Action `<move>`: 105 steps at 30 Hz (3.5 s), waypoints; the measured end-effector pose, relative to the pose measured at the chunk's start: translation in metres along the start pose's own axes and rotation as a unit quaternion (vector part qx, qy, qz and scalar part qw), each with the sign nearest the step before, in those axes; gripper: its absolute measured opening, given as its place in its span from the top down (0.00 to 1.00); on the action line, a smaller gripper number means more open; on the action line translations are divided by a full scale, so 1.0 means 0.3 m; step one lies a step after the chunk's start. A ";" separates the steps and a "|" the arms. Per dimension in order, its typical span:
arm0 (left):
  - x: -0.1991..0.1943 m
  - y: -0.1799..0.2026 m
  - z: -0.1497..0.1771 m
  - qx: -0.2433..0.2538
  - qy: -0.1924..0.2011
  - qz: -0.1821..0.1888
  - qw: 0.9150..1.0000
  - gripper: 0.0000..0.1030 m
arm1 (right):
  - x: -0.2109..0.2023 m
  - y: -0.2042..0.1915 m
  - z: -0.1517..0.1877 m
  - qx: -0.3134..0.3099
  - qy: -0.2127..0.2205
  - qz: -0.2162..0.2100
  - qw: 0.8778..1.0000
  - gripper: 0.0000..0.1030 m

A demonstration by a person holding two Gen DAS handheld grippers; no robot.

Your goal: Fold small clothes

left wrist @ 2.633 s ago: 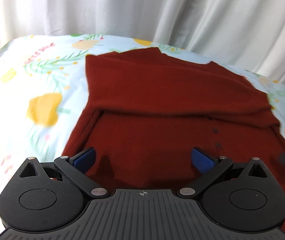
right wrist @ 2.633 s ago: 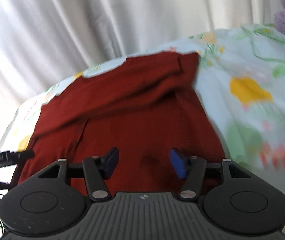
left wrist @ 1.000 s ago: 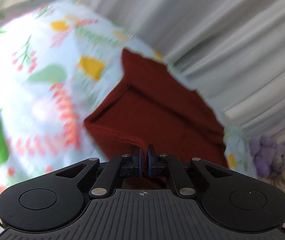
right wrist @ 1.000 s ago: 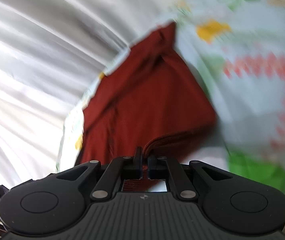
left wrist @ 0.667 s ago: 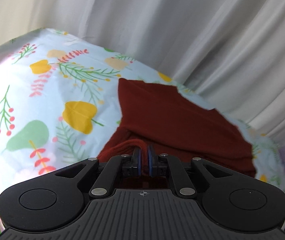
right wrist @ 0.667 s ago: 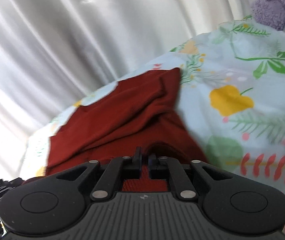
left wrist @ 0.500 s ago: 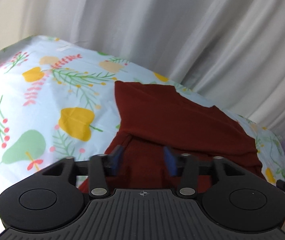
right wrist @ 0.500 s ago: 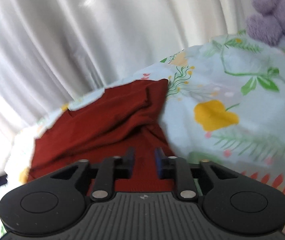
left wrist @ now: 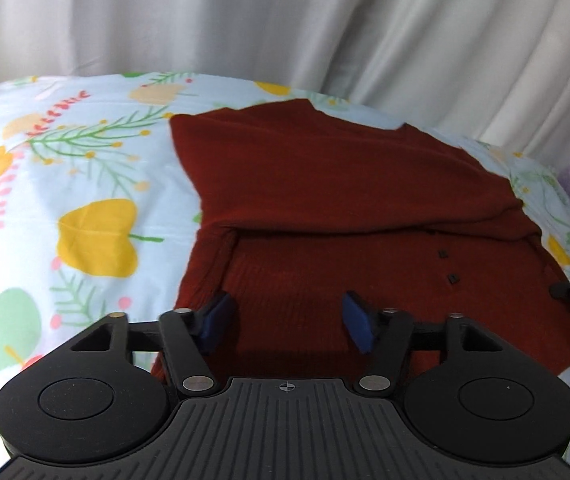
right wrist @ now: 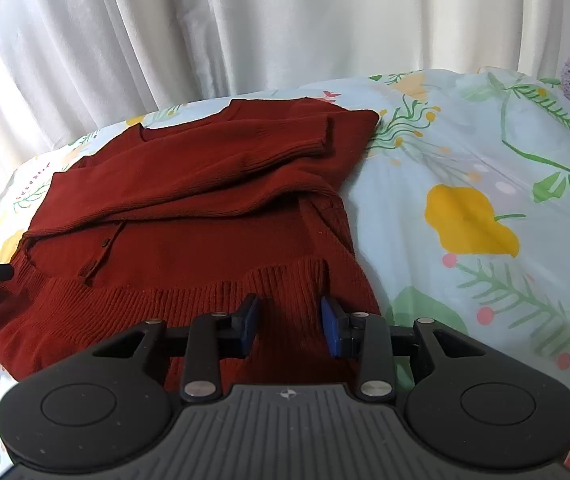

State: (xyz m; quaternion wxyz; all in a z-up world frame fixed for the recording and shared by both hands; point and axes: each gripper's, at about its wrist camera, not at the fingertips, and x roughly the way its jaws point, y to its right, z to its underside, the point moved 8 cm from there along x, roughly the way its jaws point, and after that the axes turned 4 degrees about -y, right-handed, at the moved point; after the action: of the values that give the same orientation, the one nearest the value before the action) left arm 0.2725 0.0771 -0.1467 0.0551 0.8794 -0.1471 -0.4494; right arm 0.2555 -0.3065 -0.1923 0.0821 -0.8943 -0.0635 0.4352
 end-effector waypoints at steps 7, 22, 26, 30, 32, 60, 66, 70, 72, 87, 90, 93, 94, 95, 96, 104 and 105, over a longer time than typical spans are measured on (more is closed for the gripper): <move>0.026 -0.054 -0.009 -0.005 -0.015 -0.013 1.000 0.39 | -0.004 -0.025 0.004 -0.034 -0.004 0.001 0.999 0.82; 0.044 -0.062 0.006 0.001 -0.039 -0.016 0.999 0.80 | 0.004 -0.044 -0.008 -0.031 -0.004 0.007 0.999 0.90; 0.029 -0.047 0.007 0.004 -0.035 -0.016 0.999 0.89 | -0.021 -0.071 -0.019 -0.049 0.012 0.023 0.998 0.92; -0.067 -0.021 -0.087 -0.020 0.019 0.016 0.999 0.90 | -0.109 -0.095 -0.111 -0.043 0.069 0.018 0.997 0.93; -0.126 -0.022 -0.177 -0.033 0.060 0.025 0.997 0.90 | -0.150 -0.096 -0.195 -0.029 0.106 0.020 0.994 0.93; 0.213 -0.106 -0.320 -0.033 0.047 -0.028 0.998 0.34 | 0.212 -0.014 -0.333 0.002 0.039 0.070 0.997 0.73; 0.250 -0.142 -0.321 -0.042 0.028 -0.033 0.998 0.45 | 0.211 -0.009 -0.332 0.007 0.040 0.069 0.997 0.74; 0.243 -0.123 -0.315 -0.021 0.034 -0.030 0.999 0.62 | 0.212 -0.018 -0.331 -0.004 0.043 0.077 0.996 0.80; 0.237 -0.119 -0.314 -0.020 0.037 -0.024 0.999 0.69 | 0.209 -0.021 -0.332 -0.010 0.045 0.081 0.996 0.87; 0.271 -0.120 -0.319 -0.010 0.018 0.006 1.000 0.90 | 0.224 -0.022 -0.338 -0.009 0.035 0.081 0.996 0.92; 0.207 -0.105 -0.346 0.000 0.038 -0.002 0.999 0.93 | 0.159 -0.048 -0.365 -0.021 0.068 0.090 0.993 0.93; 0.068 -0.091 -0.438 -0.004 0.097 0.024 0.995 0.93 | 0.066 -0.079 -0.443 -0.024 0.119 0.085 0.989 0.93; 0.029 -0.091 -0.477 -0.004 0.115 0.028 0.993 0.93 | 0.042 -0.089 -0.480 -0.027 0.139 0.091 0.986 0.93; 0.001 -0.088 -0.519 -0.001 0.132 0.023 0.991 0.93 | 0.028 -0.096 -0.516 -0.028 0.154 0.095 0.983 0.93; -0.019 -0.085 -0.557 0.004 0.146 0.016 0.989 0.93 | 0.023 -0.102 -0.553 -0.026 0.165 0.096 0.981 0.93; 0.114 -0.090 -0.730 0.007 0.169 -0.071 0.983 0.89 | 0.159 -0.108 -0.720 -0.008 0.189 0.135 0.973 0.92; 0.152 -0.096 -0.722 0.002 0.161 -0.087 0.983 0.86 | 0.182 -0.104 -0.721 -0.005 0.183 0.140 0.973 0.92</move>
State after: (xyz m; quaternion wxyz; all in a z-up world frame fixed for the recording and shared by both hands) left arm 0.4786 0.0826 -0.0608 0.0375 0.9499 -0.0601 -0.3046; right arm 0.4584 -0.2857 -0.0964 0.0257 -0.9591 0.0764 0.2714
